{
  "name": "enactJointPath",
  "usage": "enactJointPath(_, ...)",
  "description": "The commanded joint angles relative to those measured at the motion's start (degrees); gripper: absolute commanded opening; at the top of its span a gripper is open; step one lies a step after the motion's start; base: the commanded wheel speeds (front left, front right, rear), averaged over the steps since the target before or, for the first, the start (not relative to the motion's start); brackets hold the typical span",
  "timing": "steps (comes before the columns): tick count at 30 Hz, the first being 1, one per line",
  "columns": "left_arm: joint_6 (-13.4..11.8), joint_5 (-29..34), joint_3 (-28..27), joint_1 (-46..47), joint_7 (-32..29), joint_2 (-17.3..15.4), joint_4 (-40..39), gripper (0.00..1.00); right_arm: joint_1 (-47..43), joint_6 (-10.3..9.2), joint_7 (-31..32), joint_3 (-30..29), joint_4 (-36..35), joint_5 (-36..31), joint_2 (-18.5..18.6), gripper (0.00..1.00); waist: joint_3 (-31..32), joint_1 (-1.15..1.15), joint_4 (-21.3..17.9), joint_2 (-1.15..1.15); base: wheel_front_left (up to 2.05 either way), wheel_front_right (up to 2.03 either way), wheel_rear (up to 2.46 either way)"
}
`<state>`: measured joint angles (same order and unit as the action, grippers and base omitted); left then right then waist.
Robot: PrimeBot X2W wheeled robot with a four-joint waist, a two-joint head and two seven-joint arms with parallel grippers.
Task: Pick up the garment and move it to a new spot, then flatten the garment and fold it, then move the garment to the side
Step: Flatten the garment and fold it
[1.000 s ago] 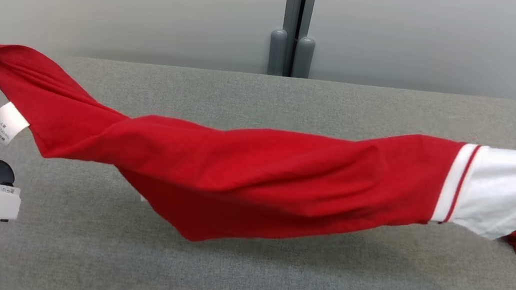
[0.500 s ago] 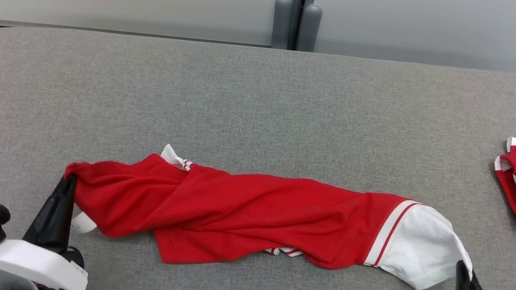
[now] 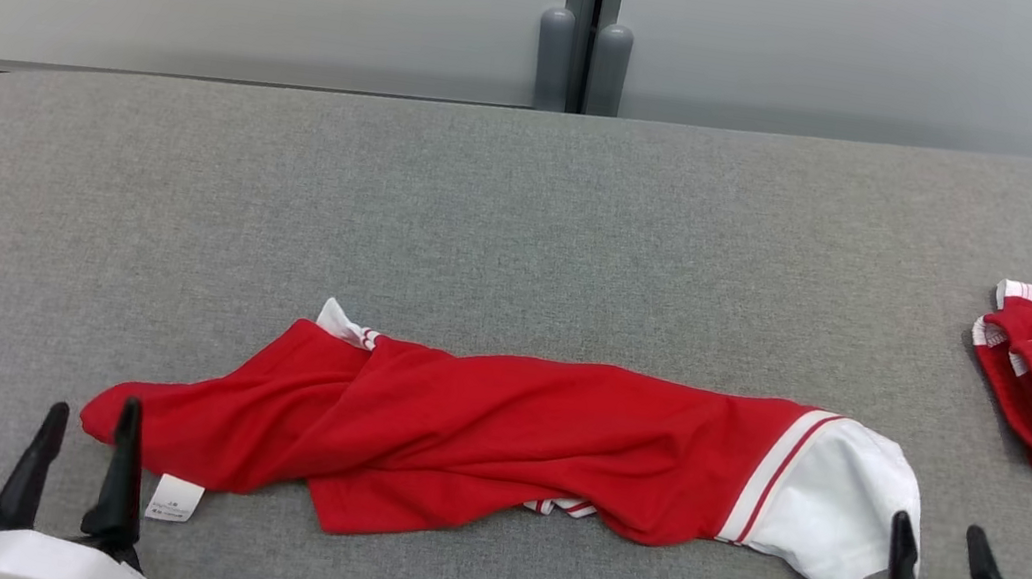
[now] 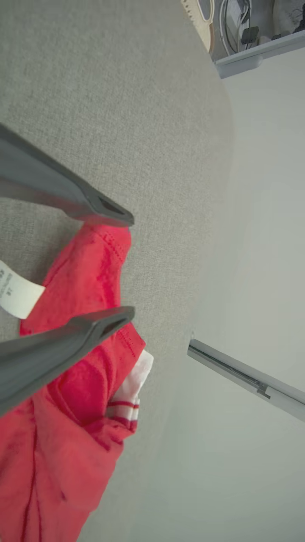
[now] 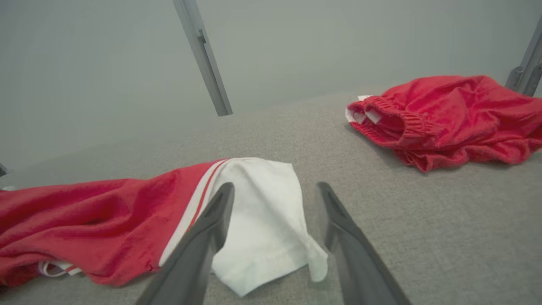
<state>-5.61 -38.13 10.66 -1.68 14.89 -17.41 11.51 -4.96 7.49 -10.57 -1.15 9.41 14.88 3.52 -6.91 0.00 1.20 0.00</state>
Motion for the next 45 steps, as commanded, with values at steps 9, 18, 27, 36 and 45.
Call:
enactJointPath(9,0.6,12.3,-6.0,-3.9,0.3,1.6,-11.7,1.0,0.9,-0.01,4.2,-0.2,-11.3,-4.4,2.1,1.0,5.0,0.0,-0.2,0.0,0.0,0.0,0.0)
enactJointPath(18,-0.6,15.7,-3.7,-8.0,-0.7,0.9,-15.6,1.0,-2.2,-0.01,8.6,1.4,-16.7,-4.5,2.4,1.0,7.9,0.0,-0.3,0.0,0.0,0.0,0.0)
enactJointPath(27,-1.4,15.6,-3.2,-8.3,-1.9,0.7,-16.4,1.0,-2.9,-0.01,9.6,1.3,-17.7,-4.2,2.3,1.0,7.8,0.0,-0.3,0.0,0.0,0.0,0.0)
enactJointPath(36,-1.4,15.3,-2.5,-7.5,-1.9,0.9,-16.4,1.0,-2.7,-0.01,9.3,0.9,-17.2,-3.7,2.5,1.0,7.6,0.0,0.2,0.0,0.0,0.0,0.0)
enactJointPath(45,0.8,16.0,0.2,-1.0,-1.4,1.6,-16.8,1.0,11.4,-0.01,14.9,14.4,-7.0,1.6,9.4,1.0,0.0,0.0,7.9,0.0,0.0,0.0,0.0)
